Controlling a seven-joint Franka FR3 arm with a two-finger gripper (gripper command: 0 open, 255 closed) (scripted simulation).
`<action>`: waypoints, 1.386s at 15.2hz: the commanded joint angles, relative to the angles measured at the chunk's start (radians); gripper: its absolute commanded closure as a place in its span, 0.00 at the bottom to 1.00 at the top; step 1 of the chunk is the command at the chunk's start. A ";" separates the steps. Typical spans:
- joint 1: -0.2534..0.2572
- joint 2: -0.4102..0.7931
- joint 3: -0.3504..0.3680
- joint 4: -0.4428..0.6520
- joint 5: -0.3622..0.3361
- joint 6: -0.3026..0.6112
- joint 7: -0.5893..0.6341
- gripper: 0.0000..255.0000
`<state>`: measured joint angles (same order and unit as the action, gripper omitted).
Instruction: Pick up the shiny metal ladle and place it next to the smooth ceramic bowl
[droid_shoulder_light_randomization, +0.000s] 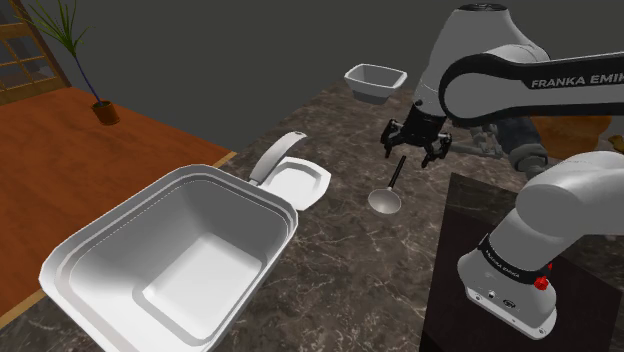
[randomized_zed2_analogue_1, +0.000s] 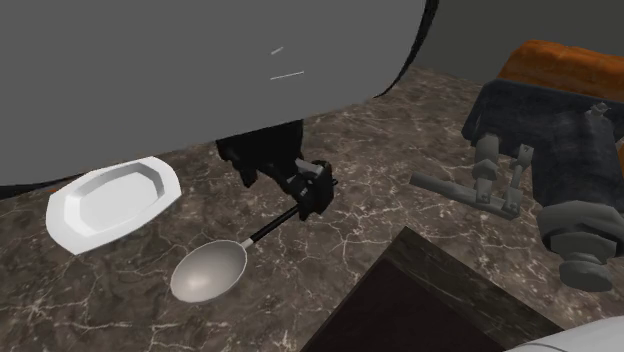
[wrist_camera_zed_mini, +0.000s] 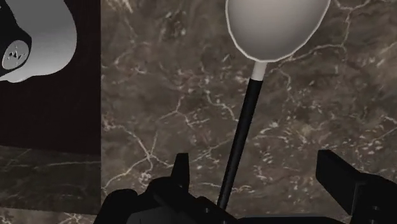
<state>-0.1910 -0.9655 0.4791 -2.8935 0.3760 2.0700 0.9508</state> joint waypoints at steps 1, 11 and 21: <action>-0.015 0.023 0.095 -0.040 0.070 0.083 0.166 0.00; -0.029 0.147 0.176 -0.095 0.130 0.263 0.193 0.00; -0.029 0.147 0.176 -0.094 0.130 0.263 0.193 1.00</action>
<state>-0.2200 -0.8212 0.6533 -2.9871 0.5040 2.3290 1.1433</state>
